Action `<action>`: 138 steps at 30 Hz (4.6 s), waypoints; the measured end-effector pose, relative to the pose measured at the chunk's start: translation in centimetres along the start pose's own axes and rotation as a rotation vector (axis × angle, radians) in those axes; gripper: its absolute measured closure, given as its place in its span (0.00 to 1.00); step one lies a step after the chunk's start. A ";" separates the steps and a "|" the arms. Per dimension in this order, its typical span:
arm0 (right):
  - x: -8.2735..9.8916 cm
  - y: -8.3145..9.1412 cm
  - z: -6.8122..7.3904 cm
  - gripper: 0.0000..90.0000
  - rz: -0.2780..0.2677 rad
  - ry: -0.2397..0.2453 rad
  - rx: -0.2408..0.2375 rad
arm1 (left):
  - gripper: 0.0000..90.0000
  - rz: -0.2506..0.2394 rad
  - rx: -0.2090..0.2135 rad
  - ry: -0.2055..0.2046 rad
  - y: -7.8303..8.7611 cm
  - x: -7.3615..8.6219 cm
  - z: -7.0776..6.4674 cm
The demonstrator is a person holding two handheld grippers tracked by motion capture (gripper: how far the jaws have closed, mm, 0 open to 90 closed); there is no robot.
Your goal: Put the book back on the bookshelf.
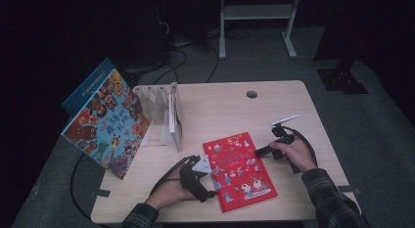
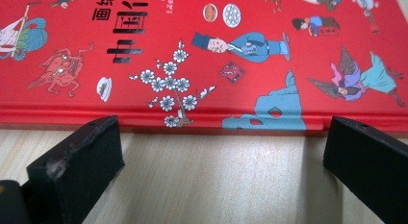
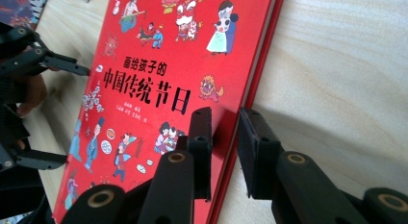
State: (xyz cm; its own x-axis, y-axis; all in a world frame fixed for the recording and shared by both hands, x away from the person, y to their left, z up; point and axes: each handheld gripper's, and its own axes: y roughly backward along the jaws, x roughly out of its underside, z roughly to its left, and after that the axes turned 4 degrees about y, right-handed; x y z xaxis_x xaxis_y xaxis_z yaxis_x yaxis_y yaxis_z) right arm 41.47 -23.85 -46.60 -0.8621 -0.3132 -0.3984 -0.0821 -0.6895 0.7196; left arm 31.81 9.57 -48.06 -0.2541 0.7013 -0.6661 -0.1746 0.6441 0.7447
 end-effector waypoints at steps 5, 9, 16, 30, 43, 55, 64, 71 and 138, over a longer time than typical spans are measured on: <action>-0.3 1.1 0.5 0.82 -0.029 0.017 -0.059 | 0.00 -0.002 -0.001 0.000 0.0 0.0 0.0; -0.4 1.0 1.0 0.80 -0.024 0.038 -0.049 | 0.00 -0.001 -0.002 0.000 0.0 0.0 0.0; -0.6 0.4 0.8 0.77 -0.002 0.033 -0.046 | 0.00 0.000 -0.005 0.000 0.0 0.0 -0.1; -0.9 0.3 0.9 0.75 0.019 0.042 -0.113 | 0.00 -0.001 -0.005 -0.001 0.0 0.1 0.0; -1.0 -0.2 1.6 0.70 0.042 0.074 -0.180 | 0.00 0.001 -0.004 -0.001 0.1 0.1 0.0; -1.7 -0.9 3.3 0.71 0.043 0.122 -0.199 | 0.00 0.001 -0.004 -0.001 0.0 0.1 0.0; -2.0 -0.8 4.7 0.76 0.011 0.176 -0.218 | 0.00 0.004 -0.007 0.015 0.0 0.0 -0.1; -1.6 0.4 4.2 0.74 -0.001 0.176 -0.181 | 0.00 0.006 -0.010 0.009 0.0 0.0 -0.1; 0.7 4.4 7.9 0.74 -0.298 0.371 -0.112 | 0.00 -0.532 0.073 0.303 6.9 -4.2 4.3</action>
State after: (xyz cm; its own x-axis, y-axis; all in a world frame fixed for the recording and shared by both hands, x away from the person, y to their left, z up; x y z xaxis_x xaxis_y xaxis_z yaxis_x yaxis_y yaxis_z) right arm 36.54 -21.90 -39.24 -0.5713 -0.2886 -0.7683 -0.2265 -0.8443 0.4856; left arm 35.76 12.34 -40.31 -0.4109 0.1674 -0.8962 -0.2887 0.9085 0.3021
